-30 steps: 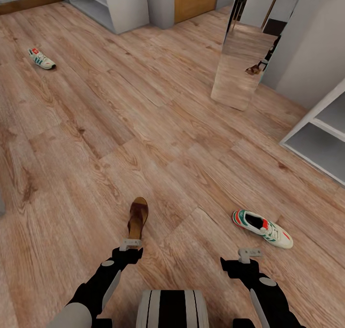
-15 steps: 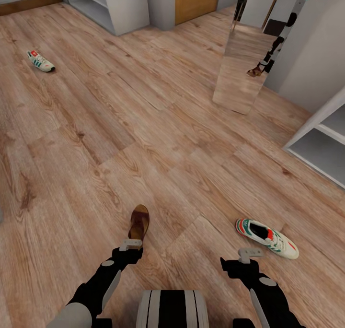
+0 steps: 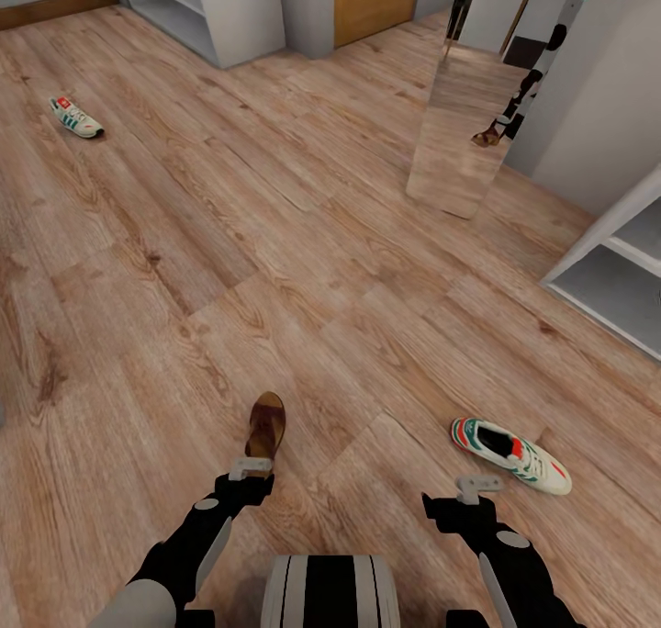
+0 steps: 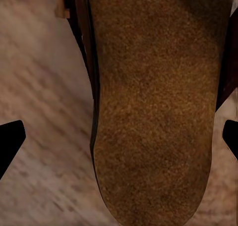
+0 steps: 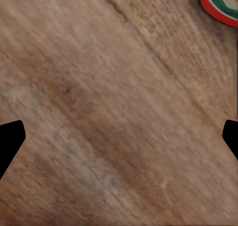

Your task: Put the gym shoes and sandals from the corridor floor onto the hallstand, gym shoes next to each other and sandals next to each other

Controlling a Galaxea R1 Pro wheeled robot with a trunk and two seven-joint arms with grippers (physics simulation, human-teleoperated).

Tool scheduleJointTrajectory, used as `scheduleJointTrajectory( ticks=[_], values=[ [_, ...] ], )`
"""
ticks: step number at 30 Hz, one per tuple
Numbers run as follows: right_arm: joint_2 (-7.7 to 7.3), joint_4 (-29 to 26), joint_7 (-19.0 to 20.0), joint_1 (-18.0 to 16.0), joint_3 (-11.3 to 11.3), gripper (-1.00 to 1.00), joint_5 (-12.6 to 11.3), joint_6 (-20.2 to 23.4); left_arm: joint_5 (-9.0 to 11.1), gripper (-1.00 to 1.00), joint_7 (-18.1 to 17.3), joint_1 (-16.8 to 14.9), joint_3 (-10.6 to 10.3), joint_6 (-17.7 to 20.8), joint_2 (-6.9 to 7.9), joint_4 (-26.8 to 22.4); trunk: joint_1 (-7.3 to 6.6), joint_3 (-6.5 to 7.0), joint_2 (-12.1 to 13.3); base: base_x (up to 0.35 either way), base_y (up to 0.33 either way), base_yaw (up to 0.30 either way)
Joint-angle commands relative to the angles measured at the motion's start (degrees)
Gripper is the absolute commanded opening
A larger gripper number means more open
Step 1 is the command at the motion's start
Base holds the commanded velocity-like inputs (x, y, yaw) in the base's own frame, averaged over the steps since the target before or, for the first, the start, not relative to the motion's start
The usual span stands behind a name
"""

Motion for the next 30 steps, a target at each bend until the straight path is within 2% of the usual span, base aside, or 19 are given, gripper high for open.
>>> scheduleJointTrajectory(
  ticks=[1, 3, 9, 16, 19, 30],
  values=[
    [-0.01, -0.1, 0.0, 0.0, 0.0, 1.00, 0.0, 0.3, -0.1, 1.00, -0.1, 0.0, 0.0, 0.3, 0.00, -0.1, -0.01, -0.03, 0.0, 0.000, 0.000, -0.142],
    [-0.01, -0.1, 0.0, 0.0, 0.0, 1.00, 0.0, 0.3, -0.1, 1.00, -0.1, 0.0, 0.0, 0.3, 0.00, -0.1, -0.01, -0.03, 0.0, 0.000, 0.000, -0.107],
    [-0.01, -0.1, 0.0, 0.0, 0.0, 1.00, 0.0, 0.3, -0.1, 1.00, -0.1, 0.0, 0.0, 0.3, 0.00, -0.1, 0.15, -1.40, -0.1, 0.000, 0.000, -0.030],
    [-0.01, -0.1, 0.0, 0.0, 0.1, 1.00, 0.0, 0.3, -0.1, 1.00, -0.1, 0.0, 0.0, 0.3, 0.00, -0.1, 0.15, -1.83, -0.1, 0.000, 0.000, -0.001],
    [-0.01, -0.1, 0.0, 0.0, 0.1, 1.00, 0.0, 0.3, -0.1, 1.00, -0.1, 0.0, 0.0, 0.3, 0.00, -0.1, 0.22, -2.53, -0.1, 0.000, 0.000, 0.000],
    [-0.02, -0.1, 0.0, 0.0, 0.1, 1.00, 0.0, 0.3, -0.1, 1.00, -0.1, 0.0, 0.0, 0.3, 0.00, -0.1, 0.22, -2.54, -0.1, 0.000, 0.000, 0.000]
  ],
)
